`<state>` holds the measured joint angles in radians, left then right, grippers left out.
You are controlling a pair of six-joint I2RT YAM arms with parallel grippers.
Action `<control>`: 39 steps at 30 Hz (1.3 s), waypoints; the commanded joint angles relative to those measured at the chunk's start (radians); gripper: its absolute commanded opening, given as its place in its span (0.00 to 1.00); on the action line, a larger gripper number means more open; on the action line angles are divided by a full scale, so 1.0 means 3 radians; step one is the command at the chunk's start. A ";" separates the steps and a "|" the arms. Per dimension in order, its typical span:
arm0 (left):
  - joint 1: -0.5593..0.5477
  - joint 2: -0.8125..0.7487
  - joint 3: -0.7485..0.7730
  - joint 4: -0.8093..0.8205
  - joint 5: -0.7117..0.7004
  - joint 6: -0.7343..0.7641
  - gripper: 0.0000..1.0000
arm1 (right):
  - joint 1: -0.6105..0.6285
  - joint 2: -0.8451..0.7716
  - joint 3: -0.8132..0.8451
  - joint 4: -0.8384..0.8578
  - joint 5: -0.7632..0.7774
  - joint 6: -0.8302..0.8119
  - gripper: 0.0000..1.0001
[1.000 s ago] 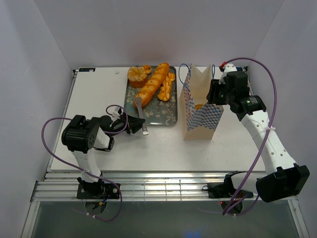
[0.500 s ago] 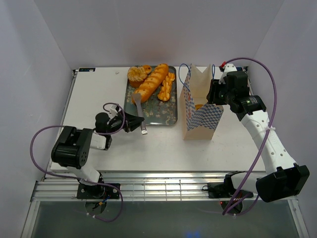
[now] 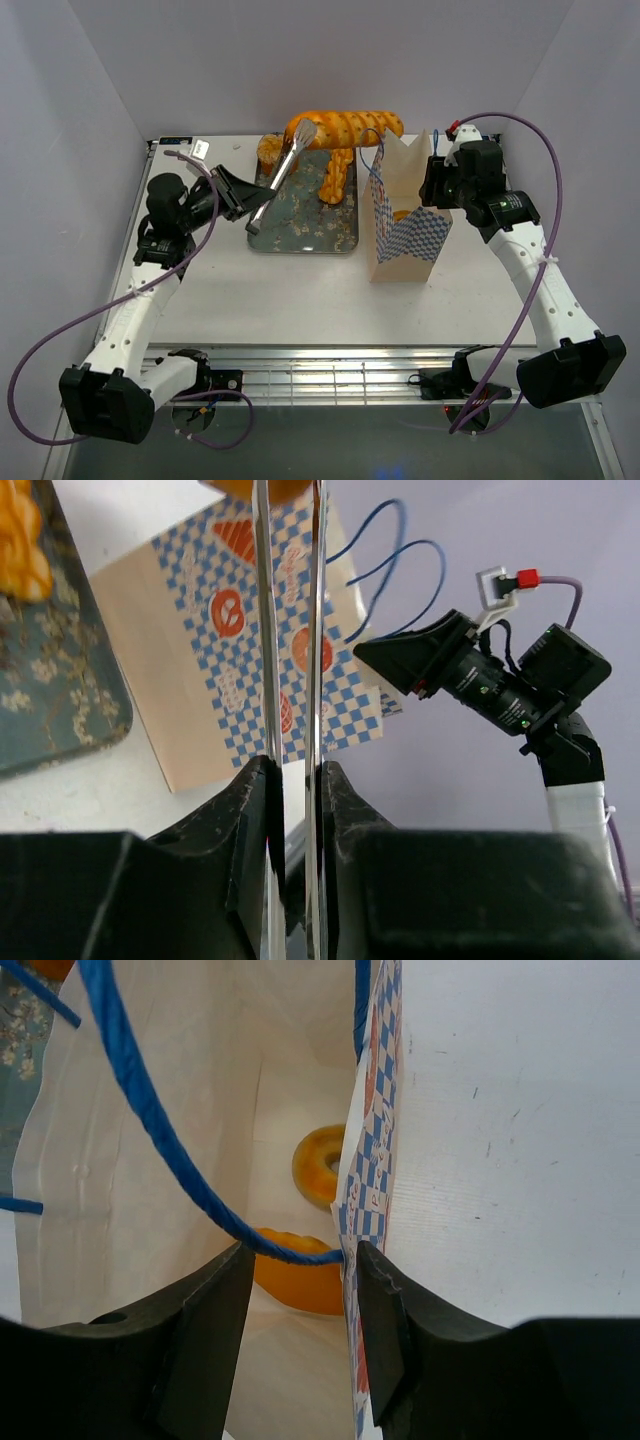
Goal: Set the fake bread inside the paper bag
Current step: Pick up the fake bread from the plate, then place the fake bread in the paper bag.
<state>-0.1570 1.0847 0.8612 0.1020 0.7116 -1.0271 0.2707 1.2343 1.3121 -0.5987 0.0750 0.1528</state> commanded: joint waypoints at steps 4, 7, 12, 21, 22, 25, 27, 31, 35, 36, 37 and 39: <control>0.0002 -0.0435 0.1263 -0.1723 -0.0428 0.1234 0.00 | 0.0018 -0.0080 0.0295 -0.0003 0.0144 -0.0003 0.52; 0.0002 -0.0491 0.1684 -0.2275 -0.0740 0.1526 0.00 | 0.0018 -0.0070 0.0366 -0.0024 0.0210 -0.0044 0.53; -0.0090 -0.0599 0.2370 -0.2672 -0.1344 0.1767 0.00 | 0.0018 -0.0024 0.0453 -0.0034 0.0297 -0.0100 0.53; -0.0106 -0.0512 0.2897 -0.2366 -0.0809 0.1655 0.00 | 0.0018 0.0048 0.0484 -0.0055 0.0246 -0.0177 0.52; -0.0101 -0.0482 0.2973 -0.2244 -0.0696 0.1599 0.00 | 0.0018 0.0048 0.0474 -0.0050 0.0256 -0.0187 0.52; -0.0111 -0.0369 0.3081 -0.2059 -0.0297 0.1364 0.00 | 0.0013 0.0048 0.0458 -0.0044 0.0262 -0.0213 0.51; -0.0131 -0.0298 0.3091 -0.1819 0.0014 0.1170 0.00 | 0.0013 0.0063 0.0428 -0.0039 0.0282 -0.0233 0.50; -0.0198 -0.0277 0.3137 -0.1731 0.0220 0.1092 0.00 | 0.0013 0.0079 0.0341 -0.0019 0.0308 -0.0243 0.47; -0.0264 -0.0358 0.3061 -0.1797 0.0256 0.1143 0.00 | 0.0008 0.0094 0.0295 -0.0019 0.0333 -0.0238 0.39; -0.0264 -0.0384 0.3020 -0.1782 0.0281 0.1138 0.00 | 0.0008 0.0089 0.0290 -0.0019 0.0353 -0.0238 0.38; -0.0269 -0.0445 0.2979 -0.1752 0.0317 0.1113 0.00 | 0.0008 0.0094 0.0285 -0.0014 0.0374 -0.0228 0.35; -0.0280 -0.0517 0.2908 -0.1751 0.0297 0.1123 0.00 | 0.0008 0.0099 0.0285 -0.0019 0.0415 -0.0223 0.32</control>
<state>-0.2344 0.9897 1.7370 -0.5312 0.7807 -0.6827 0.2707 1.2598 1.3972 -0.6277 0.1654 0.0956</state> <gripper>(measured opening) 0.303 0.331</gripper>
